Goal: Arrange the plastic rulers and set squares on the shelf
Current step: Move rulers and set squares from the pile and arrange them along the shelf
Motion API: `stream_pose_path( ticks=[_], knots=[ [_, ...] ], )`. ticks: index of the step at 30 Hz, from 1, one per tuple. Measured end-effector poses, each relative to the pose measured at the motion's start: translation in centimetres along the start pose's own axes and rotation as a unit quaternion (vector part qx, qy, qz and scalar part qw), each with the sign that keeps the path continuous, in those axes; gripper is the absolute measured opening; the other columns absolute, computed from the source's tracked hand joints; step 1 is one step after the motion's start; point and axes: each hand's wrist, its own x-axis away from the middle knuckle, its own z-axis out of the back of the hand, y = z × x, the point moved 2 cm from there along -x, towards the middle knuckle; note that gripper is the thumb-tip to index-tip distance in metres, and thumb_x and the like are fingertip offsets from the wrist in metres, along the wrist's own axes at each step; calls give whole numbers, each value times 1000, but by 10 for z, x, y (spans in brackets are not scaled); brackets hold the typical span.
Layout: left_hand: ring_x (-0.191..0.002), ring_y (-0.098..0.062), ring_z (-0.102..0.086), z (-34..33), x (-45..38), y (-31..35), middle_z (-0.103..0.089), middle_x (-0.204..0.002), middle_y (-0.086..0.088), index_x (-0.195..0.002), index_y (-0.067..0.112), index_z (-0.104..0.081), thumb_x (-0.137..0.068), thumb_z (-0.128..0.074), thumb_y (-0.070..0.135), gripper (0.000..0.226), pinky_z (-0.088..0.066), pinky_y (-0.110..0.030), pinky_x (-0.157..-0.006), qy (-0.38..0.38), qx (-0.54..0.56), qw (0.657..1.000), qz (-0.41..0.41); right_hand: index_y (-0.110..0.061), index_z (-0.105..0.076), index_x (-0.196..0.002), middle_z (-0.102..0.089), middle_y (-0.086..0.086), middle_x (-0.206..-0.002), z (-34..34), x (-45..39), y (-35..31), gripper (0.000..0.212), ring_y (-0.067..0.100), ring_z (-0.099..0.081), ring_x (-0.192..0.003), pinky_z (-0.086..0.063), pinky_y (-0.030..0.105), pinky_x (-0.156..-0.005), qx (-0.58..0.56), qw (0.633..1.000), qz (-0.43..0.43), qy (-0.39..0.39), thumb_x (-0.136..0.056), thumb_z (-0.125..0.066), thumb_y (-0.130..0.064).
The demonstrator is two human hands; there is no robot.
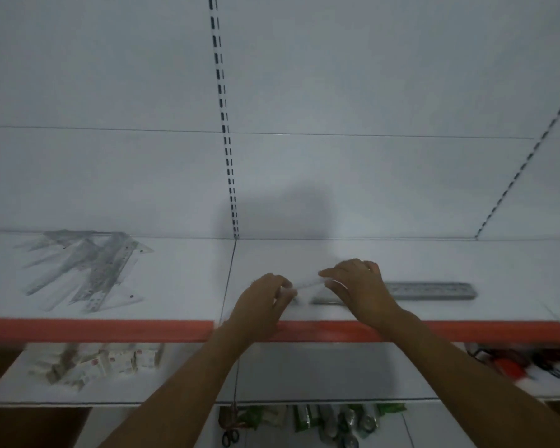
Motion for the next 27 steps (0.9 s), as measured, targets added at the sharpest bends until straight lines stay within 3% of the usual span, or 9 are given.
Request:
stream_pose_path(
  ticks=[5, 10, 14, 19, 22, 27],
  knots=[
    [-81, -10, -56, -19, -17, 32, -64, -87, 5, -98, 23, -64, -96, -48, 42, 25, -44, -26, -72, 4, 27, 999, -41, -24, -63, -85, -62, -11, -79, 28, 30, 18, 46, 9, -46, -75, -29, 30, -74, 0, 998, -66, 7, -89, -28, -54],
    [-72, -9, -54, -30, -34, 71, -58, -89, 4, -95, 24, -63, -94, -56, 31, 10, -46, -27, -70, 2, 53, 991, -120, -18, -61, -73, -52, -6, -68, 57, 77, 27, 36, 15, -49, -64, -33, 27, -61, 25, 986, -154, 63, -91, -43, -44],
    [-73, -3, -51, -54, -34, 113, -52, -99, 9, -108, 26, -58, -87, -64, 21, 23, -45, -23, -67, -52, 124, 977, -165, -22, -62, -92, -57, -6, -79, 89, 129, 31, 20, 12, -52, -73, -43, 31, -63, 34, 961, -264, 70, -95, -49, -36],
    [-88, -10, -52, -98, -12, 169, -43, -110, 6, -113, 23, -57, -80, -73, 22, 37, -48, -26, -74, -163, 135, 939, -270, -24, -61, -100, -60, -7, -89, 123, 208, 31, 23, 9, -54, -77, -52, 34, -66, 69, 934, -344, 75, -97, -44, -40],
    [-96, -12, -53, -118, 3, 208, -49, -112, 4, -116, 23, -57, -85, -68, 24, 32, -45, -24, -79, -178, 126, 921, -321, -29, -60, -109, -62, -8, -98, 143, 255, 32, 23, 8, -56, -82, -55, 33, -71, 52, 912, -401, 70, -96, -47, -44],
    [-103, -14, -55, -146, 22, 272, -60, -112, 2, -115, 18, -62, -86, -69, 23, 30, -36, -20, -86, -173, 128, 912, -350, -34, -53, -119, -50, -18, -106, 180, 319, 44, 39, 3, -48, -91, -49, 22, -74, 86, 891, -441, 63, -85, -61, -51]
  ],
)
